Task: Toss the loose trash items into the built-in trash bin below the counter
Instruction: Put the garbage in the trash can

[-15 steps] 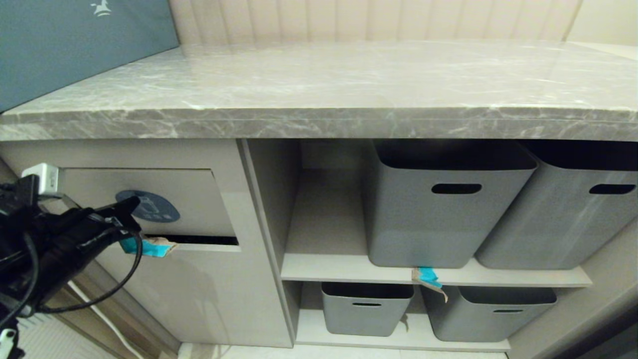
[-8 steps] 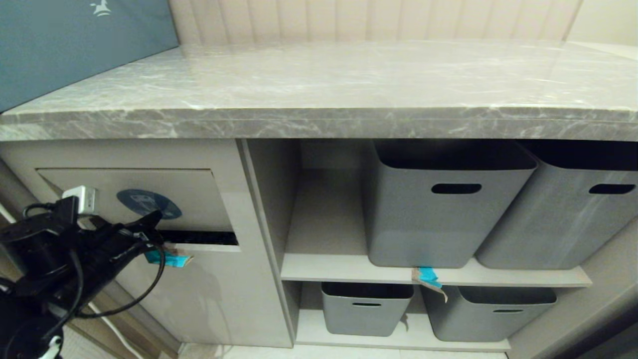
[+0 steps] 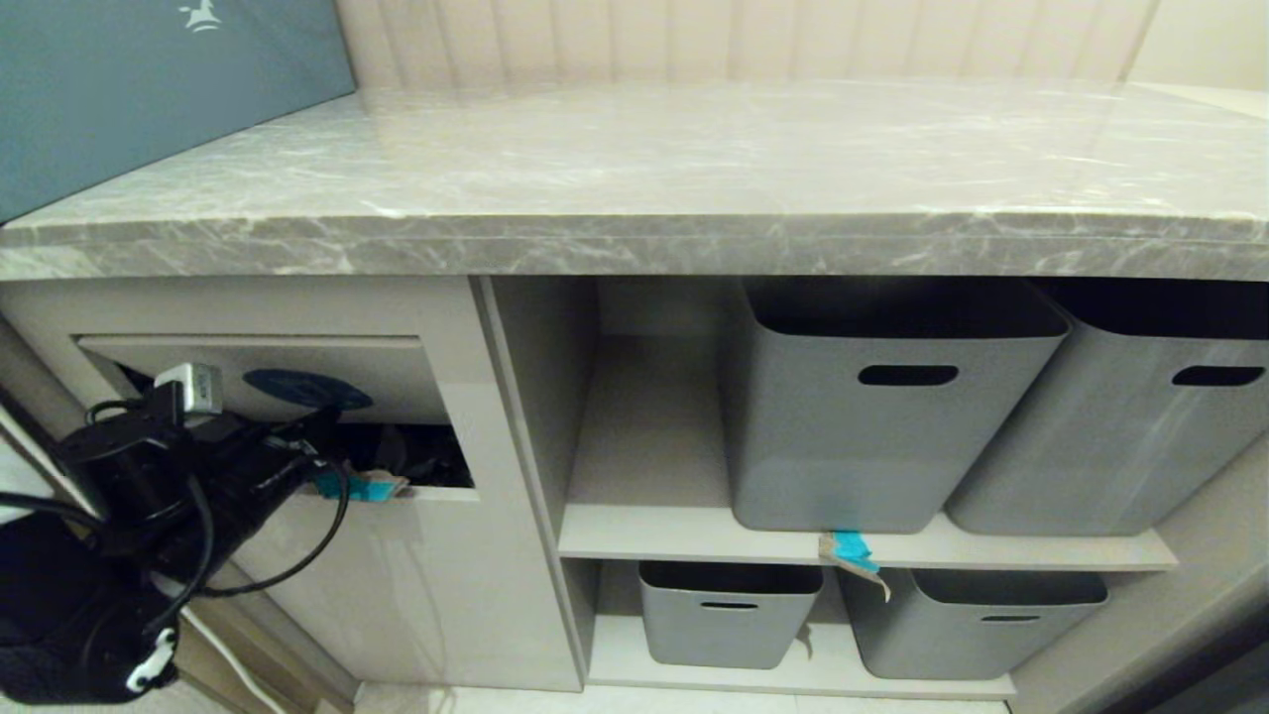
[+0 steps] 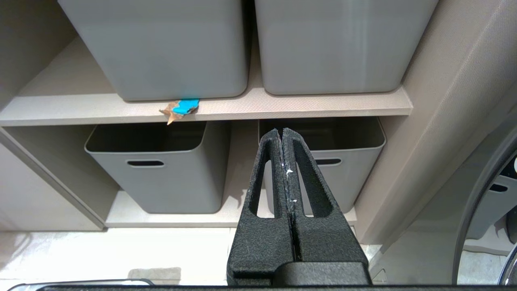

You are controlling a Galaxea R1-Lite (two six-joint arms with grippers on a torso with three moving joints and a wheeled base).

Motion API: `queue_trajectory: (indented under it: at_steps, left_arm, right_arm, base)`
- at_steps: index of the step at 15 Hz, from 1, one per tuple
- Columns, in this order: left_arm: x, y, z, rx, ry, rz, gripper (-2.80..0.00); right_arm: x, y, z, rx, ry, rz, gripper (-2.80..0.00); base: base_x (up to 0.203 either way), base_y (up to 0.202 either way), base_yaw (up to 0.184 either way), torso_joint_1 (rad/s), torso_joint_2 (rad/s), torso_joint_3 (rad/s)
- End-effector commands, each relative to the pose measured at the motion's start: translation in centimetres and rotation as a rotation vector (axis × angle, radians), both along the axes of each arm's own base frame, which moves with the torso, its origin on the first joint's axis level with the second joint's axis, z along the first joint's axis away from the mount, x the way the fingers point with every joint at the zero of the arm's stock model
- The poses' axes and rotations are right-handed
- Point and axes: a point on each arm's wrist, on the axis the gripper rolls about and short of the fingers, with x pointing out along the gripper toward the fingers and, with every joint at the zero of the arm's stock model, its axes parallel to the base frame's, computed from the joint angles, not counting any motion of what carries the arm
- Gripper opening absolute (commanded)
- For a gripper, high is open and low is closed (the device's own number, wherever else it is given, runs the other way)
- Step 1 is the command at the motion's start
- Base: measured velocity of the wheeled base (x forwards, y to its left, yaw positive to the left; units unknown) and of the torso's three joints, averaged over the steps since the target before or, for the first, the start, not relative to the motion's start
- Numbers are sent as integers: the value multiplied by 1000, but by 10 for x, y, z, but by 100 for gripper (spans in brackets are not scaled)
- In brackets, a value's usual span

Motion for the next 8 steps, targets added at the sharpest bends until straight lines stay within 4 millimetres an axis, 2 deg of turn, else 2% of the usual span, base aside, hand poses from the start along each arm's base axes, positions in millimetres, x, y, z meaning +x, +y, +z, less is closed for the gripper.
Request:
queue_trajectory:
  at_steps: [1, 8]
  left_arm:
    - [4, 0, -2, -35, -2, -1, -280]
    - [14, 0, 0, -37, -22, -2, -280]
  right_arm:
    - [0, 0, 0, 0, 3, 0, -280]
    - [0, 0, 0, 0, 2, 0, -280]
  base:
    - [0, 0, 0, 0, 0, 0]
    - [0, 0, 0, 0, 0, 0]
